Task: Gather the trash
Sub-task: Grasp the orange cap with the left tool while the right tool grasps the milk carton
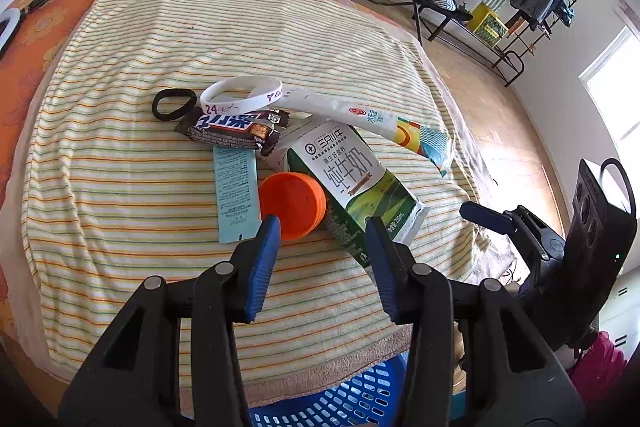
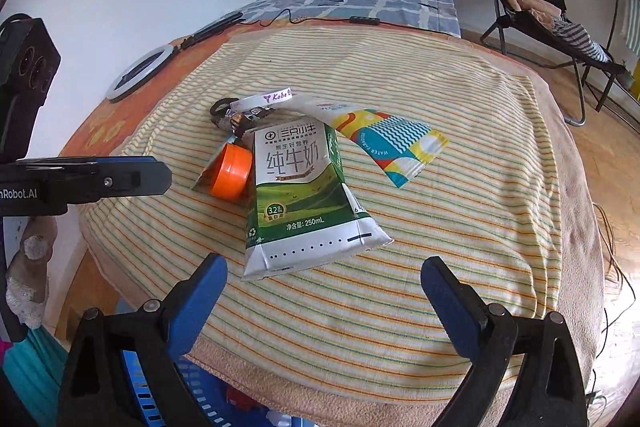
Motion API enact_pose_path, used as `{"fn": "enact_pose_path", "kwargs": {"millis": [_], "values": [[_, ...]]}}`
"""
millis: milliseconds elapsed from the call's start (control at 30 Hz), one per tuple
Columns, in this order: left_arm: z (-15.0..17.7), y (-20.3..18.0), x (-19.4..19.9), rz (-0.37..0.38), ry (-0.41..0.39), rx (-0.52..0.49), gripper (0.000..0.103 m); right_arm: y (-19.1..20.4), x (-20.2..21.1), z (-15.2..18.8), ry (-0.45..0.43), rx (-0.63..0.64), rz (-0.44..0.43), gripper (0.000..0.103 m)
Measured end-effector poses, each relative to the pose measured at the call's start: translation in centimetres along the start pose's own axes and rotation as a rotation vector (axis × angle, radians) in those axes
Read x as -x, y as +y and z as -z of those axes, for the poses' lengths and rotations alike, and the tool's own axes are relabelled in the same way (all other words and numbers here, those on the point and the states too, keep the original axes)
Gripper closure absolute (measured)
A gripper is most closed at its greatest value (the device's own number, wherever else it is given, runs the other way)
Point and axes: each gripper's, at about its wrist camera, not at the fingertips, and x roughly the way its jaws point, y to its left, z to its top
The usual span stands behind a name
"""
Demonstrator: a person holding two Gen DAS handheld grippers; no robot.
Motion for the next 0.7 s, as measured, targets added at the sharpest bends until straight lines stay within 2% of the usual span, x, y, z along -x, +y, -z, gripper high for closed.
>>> {"fn": "enact_pose_path", "kwargs": {"millis": [167, 267, 433, 600, 700], "values": [[-1.3, 0.8, -2.6, 0.004, 0.032, 0.053, 0.064, 0.2, -1.2, -0.9, 0.013, 0.042, -0.024, 0.002], [-1.6, 1.2, -3.9, 0.004, 0.053, 0.06, 0.075, 0.2, -2.2, -1.2, 0.028, 0.056, -0.022, 0.002], [-2.0, 2.1, -5.6, 0.03, 0.076, 0.1, 0.077, 0.4, -3.6, -1.9, 0.043, 0.089, -0.014, 0.001], [-2.6, 2.4, -5.9, 0.052, 0.066, 0.104, 0.095, 0.7, -5.0, -2.4, 0.058, 0.108, -0.009, 0.0], [-2.6, 2.6, -6.1, 0.04, 0.064, 0.106, 0.099, 0.9, -5.8, -2.6, 0.066, 0.123, 0.004, 0.0]]}}
